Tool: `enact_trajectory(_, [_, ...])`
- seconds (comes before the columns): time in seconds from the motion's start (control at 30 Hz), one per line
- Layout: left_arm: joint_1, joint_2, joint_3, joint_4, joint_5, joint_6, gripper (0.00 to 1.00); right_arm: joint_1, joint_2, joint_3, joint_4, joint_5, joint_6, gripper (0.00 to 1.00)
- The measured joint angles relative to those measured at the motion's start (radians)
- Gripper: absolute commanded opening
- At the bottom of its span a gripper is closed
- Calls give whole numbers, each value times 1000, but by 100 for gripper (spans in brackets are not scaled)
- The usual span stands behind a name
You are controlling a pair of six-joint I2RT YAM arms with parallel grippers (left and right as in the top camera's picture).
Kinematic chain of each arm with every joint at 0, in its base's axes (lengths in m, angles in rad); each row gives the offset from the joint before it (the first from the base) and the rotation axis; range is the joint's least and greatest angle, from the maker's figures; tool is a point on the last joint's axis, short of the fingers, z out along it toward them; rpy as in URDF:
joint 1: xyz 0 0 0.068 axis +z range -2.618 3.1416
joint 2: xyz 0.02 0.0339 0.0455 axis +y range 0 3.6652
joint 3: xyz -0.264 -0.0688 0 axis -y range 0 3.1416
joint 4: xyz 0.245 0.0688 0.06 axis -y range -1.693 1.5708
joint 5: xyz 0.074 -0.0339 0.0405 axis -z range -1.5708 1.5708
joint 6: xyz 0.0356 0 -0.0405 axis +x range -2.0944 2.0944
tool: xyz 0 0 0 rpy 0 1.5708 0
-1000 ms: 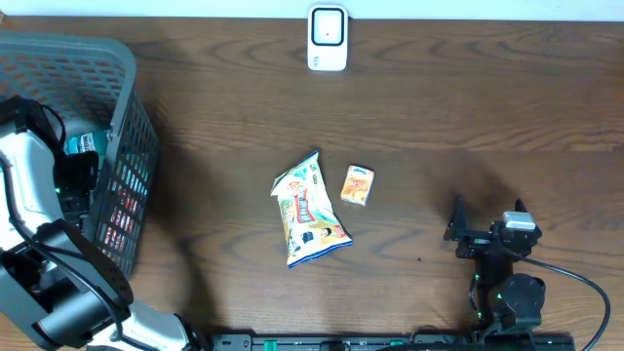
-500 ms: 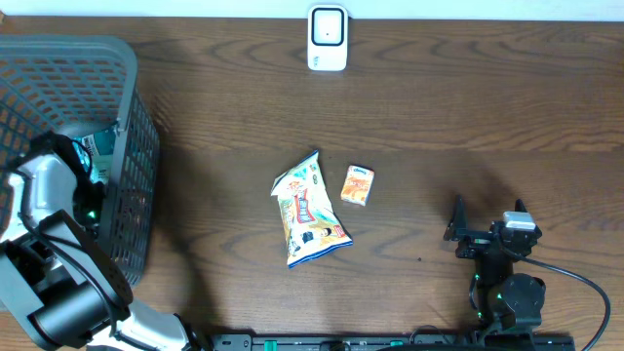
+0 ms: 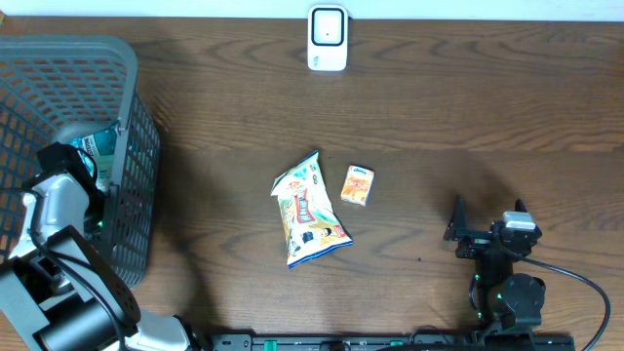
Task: Scan the item barcode
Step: 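Reach the left gripper into the basket and grasp the chocolate bar, then carry the red chocolate bar out and drop it beside the tissue pack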
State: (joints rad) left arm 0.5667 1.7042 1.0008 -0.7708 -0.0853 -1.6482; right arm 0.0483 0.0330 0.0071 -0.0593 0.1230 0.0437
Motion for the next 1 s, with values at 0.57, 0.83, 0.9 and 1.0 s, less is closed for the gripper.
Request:
enact_trajectory(0.57, [74, -275, 219, 52, -18, 549, 7, 0, 0, 0, 0, 0, 0, 99])
enact_trajectory(0.83, [74, -607, 309, 106, 115, 670, 7, 0, 0, 0, 0, 0, 0, 99])
enact_trajectory(0.9, [63, -660, 309, 147, 204, 713, 7, 0, 0, 0, 0, 0, 0, 99])
enact_trajectory(1.0, [10, -713, 309, 189, 331, 779, 7, 0, 0, 0, 0, 0, 0, 99])
